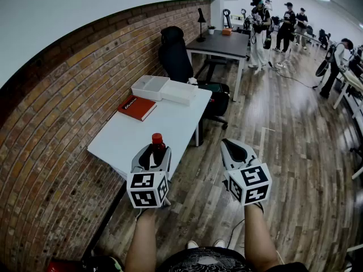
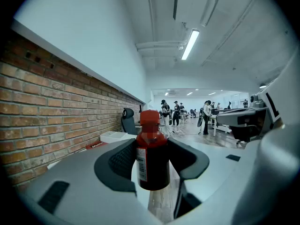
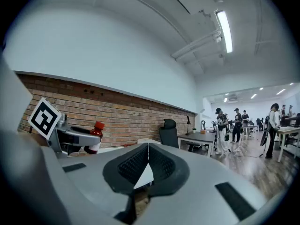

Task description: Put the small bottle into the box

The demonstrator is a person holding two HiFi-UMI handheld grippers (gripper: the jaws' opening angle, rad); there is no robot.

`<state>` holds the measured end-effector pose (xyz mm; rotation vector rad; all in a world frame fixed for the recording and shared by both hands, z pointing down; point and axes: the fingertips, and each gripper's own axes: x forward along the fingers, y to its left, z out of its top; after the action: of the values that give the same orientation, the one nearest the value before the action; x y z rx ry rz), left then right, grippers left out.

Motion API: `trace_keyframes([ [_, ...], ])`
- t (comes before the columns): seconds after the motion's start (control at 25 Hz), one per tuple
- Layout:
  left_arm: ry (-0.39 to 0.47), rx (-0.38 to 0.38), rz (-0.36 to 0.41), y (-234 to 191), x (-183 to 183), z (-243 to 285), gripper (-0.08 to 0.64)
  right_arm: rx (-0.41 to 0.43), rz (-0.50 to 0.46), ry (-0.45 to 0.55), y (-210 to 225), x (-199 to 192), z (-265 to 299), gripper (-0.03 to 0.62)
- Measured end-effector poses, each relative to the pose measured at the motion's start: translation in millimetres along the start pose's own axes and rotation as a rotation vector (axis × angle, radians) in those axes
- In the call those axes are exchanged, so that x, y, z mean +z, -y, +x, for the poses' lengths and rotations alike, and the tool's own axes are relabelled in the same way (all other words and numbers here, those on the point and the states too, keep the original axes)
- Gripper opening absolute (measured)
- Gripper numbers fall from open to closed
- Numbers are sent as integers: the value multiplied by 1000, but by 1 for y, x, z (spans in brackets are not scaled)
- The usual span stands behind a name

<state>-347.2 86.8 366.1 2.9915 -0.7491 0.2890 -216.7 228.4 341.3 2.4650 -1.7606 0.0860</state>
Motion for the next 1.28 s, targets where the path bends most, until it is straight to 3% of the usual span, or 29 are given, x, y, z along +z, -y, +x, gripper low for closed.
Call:
trace_keyframes([
  [0.68,-13,-70,-36,-22,-8,22,230,-30,-17,-18,-13,0,31,21],
  [0.96,-34,-61,-18,-17,-11,63,230,-19,-15,-17,16,-7,58,21],
  [1.28,-47,-21,-7,-6,6,136,230,9,7,-17,84,-8,107,21],
])
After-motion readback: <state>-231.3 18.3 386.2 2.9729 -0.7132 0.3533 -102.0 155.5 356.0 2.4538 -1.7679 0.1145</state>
